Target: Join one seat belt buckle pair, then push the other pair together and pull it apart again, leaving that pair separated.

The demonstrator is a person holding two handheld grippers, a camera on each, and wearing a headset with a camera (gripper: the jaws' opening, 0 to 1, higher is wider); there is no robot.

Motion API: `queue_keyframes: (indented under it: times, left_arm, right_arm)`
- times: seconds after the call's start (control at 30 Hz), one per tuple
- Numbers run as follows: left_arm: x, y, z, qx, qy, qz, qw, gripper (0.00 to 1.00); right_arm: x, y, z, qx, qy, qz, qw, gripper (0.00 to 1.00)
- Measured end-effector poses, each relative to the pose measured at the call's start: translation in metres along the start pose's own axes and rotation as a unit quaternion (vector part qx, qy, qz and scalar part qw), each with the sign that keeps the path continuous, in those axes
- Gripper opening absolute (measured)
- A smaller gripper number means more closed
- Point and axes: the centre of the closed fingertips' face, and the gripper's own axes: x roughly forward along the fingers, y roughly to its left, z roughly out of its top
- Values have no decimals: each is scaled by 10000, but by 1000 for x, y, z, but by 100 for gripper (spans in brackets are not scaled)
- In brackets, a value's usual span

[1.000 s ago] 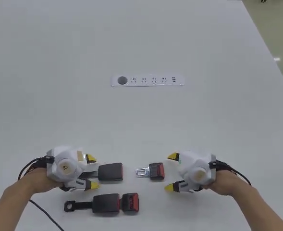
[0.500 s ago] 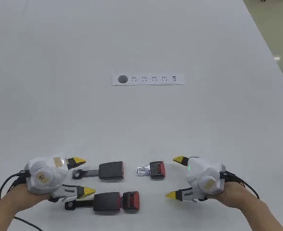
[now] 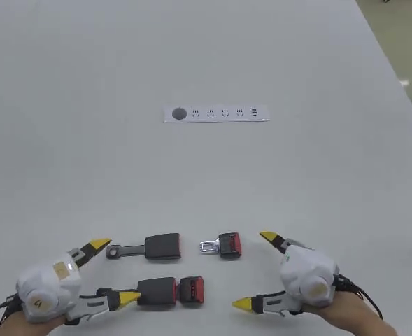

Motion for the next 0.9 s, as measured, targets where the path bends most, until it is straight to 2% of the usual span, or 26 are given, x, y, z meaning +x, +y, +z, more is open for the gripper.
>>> queue_keyframes:
  times: [0.17,0.33,0.53,0.9]
  left_arm:
    - [-6,-11,-7,-82,-109,56,9999,86]
    - [-12,-12,-10,-285,-270,291,9988,93]
    - [-16,-11,-12,-340,-374,470,9976,96]
    - [-18,-16,-4,-271,-431,471,9976,100]
  right_arm:
    - [-3,6,0,75,-178,-113,9998,99]
    - [-5,9,-2,271,-400,-289,9984,99]
    - [-8,13,3,382,-708,-454,9957,99]
    - [-7,19,0,378,-731,-500,9954,99]
